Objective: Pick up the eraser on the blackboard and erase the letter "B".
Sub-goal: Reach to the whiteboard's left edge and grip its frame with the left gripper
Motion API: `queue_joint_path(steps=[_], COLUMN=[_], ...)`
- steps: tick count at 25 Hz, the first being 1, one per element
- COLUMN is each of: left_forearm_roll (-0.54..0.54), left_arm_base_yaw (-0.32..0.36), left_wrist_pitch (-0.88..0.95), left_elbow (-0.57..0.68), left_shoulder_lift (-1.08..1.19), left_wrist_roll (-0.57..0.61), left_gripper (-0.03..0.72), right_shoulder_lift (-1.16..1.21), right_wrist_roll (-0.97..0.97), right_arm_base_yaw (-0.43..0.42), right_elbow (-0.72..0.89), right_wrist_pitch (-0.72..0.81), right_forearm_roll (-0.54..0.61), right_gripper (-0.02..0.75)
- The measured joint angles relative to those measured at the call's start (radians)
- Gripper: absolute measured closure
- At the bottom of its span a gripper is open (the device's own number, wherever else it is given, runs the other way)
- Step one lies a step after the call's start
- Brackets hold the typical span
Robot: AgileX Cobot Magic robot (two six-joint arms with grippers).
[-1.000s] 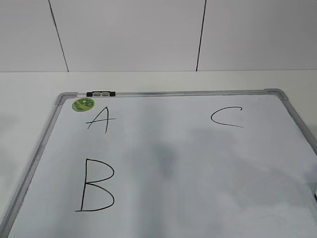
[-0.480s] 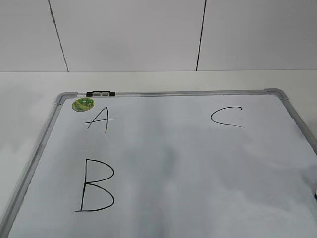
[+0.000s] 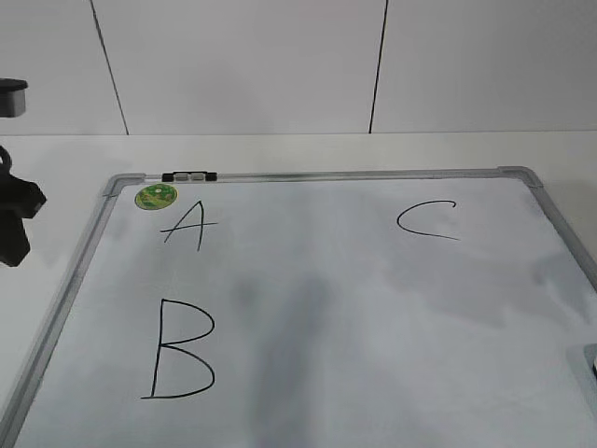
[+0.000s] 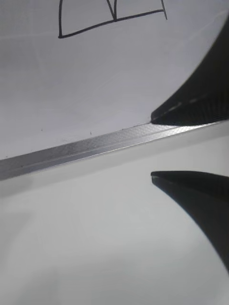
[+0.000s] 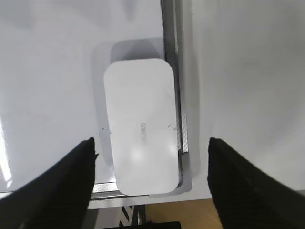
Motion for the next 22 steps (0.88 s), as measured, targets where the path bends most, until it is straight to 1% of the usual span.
queue_joint_path(steps=[2, 4, 8, 11, 15, 19, 22], left_forearm_roll=[-0.002, -0.002, -0.002, -0.002, -0.004, -0.004, -0.004], left_arm_base_yaw=[-0.002, -0.002, -0.002, -0.002, -0.002, -0.002, -0.002], left_wrist_pitch=[-0.006, -0.011, -0.033, -0.043, -0.045, -0.047, -0.049], left_elbow=[0.0, 0.0, 0.0, -0.016, -0.07, -0.118, -0.133], left_shoulder_lift=[0.017, 0.025, 0.027, 0.05, 0.136, 0.226, 0.278], left_wrist_roll=[0.0, 0.0, 0.0, 0.0, 0.0, -0.007, -0.023], left_gripper=[0.447, 0.447, 0.447, 0.446, 0.446, 0.446, 0.446], right_shoulder_lift=[0.031, 0.059, 0.089, 0.09, 0.09, 0.088, 0.043], right_wrist_roll=[-0.022, -0.048, -0.137, -0.236, -0.315, -0.335, -0.336], right_arm_base_yaw=[-0.027, -0.071, -0.135, -0.141, -0.141, -0.141, -0.141], right_elbow=[-0.038, -0.065, -0.079, -0.079, -0.079, -0.079, -0.068], right_wrist_pitch=[0.004, 0.006, 0.013, 0.027, 0.028, 0.028, 0.028], right_forearm_roll=[0.021, 0.061, 0.137, 0.198, 0.28, 0.297, 0.318], right_gripper=[0.155, 0.155, 0.155, 0.155, 0.155, 0.155, 0.155])
